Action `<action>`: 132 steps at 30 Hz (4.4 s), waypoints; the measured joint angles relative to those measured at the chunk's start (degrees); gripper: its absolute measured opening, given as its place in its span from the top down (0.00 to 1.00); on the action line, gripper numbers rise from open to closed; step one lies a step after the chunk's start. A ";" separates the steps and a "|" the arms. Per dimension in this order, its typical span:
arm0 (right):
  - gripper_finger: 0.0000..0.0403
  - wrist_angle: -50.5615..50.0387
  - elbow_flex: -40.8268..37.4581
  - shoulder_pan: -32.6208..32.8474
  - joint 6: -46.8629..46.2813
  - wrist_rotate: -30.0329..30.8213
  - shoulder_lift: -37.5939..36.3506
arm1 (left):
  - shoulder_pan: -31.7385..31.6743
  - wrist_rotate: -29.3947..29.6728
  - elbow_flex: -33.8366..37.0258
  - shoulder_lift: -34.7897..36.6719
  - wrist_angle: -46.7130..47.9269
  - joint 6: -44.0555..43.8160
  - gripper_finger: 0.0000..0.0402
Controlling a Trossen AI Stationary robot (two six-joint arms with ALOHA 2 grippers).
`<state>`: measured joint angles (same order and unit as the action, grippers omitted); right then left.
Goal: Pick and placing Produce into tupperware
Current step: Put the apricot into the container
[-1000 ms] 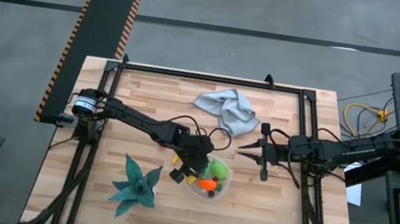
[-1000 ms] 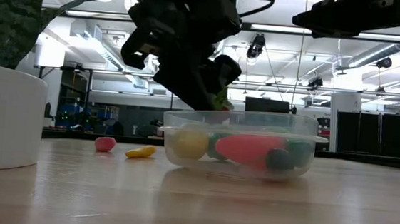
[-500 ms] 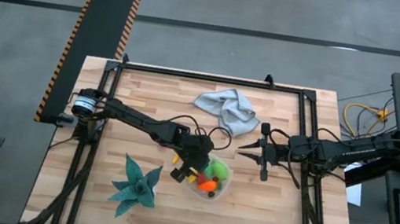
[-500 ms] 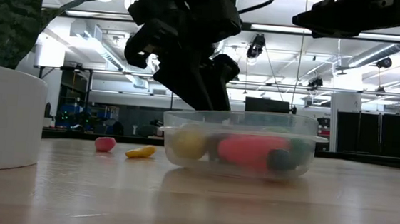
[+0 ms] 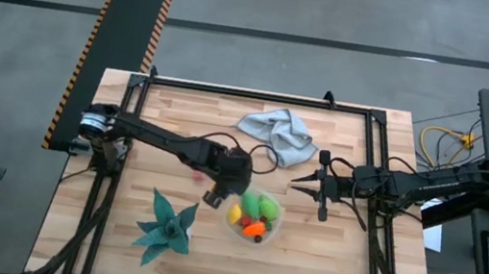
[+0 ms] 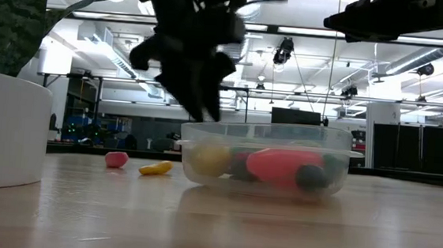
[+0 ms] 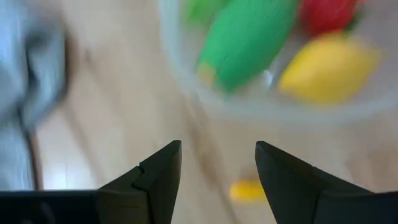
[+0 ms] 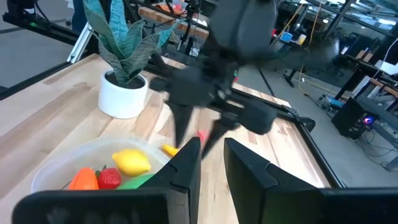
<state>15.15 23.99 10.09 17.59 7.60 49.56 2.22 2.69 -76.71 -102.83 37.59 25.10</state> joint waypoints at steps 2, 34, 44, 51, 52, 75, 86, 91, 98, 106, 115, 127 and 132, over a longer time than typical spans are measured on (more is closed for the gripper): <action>0.84 -0.06 0.00 0.00 -0.03 0.00 0.00 | -1.38 1.41 0.03 0.12 3.24 -2.59 0.53; 0.84 -1.50 0.00 0.00 -0.66 0.00 0.00 | -7.26 0.27 10.47 0.25 16.39 -20.01 0.53; 0.84 -1.35 0.00 0.00 -0.66 0.00 0.00 | -7.26 -0.03 10.91 -0.34 15.89 -20.30 0.53; 0.84 -1.35 0.00 0.00 -0.66 -0.02 0.00 | -7.48 -0.60 12.54 -1.76 14.42 -20.26 0.53; 0.84 -1.36 0.00 0.00 -0.64 0.00 0.00 | -7.48 -0.60 12.85 -1.76 14.36 -20.26 0.53; 0.84 -1.35 0.00 -0.01 -0.64 0.00 0.00 | -7.41 -0.88 12.88 -1.96 14.60 -17.05 0.87; 0.84 -1.35 0.00 -0.02 -0.45 0.00 0.00 | -7.43 -0.51 11.61 -2.16 15.11 -15.62 0.91; 0.84 -1.32 0.00 -0.02 -0.45 0.00 0.00 | -7.41 0.27 8.08 -2.33 13.97 -14.73 0.91; 0.84 -1.28 0.00 -0.02 -0.45 0.00 0.00 | -7.17 -1.02 4.09 -2.25 14.40 -12.45 0.91; 0.84 -1.30 0.00 0.00 -0.47 0.00 0.00 | -5.30 -8.10 -0.34 -1.52 14.62 -10.60 0.91; 0.84 -1.28 0.00 -0.02 -0.53 0.00 0.00 | -1.91 -10.20 -5.42 -0.11 12.11 -7.90 0.91; 0.84 -1.26 0.00 -0.02 -0.47 0.00 -0.02 | 0.68 -17.81 -5.04 -0.17 -2.75 -4.73 0.91; 0.84 -1.26 0.00 -0.02 -0.62 0.00 -0.02 | 0.72 -21.89 -2.64 -1.51 -9.94 -4.41 0.91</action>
<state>13.89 23.99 10.07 16.97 7.60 49.54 2.94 -19.20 -79.35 -104.34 27.65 20.69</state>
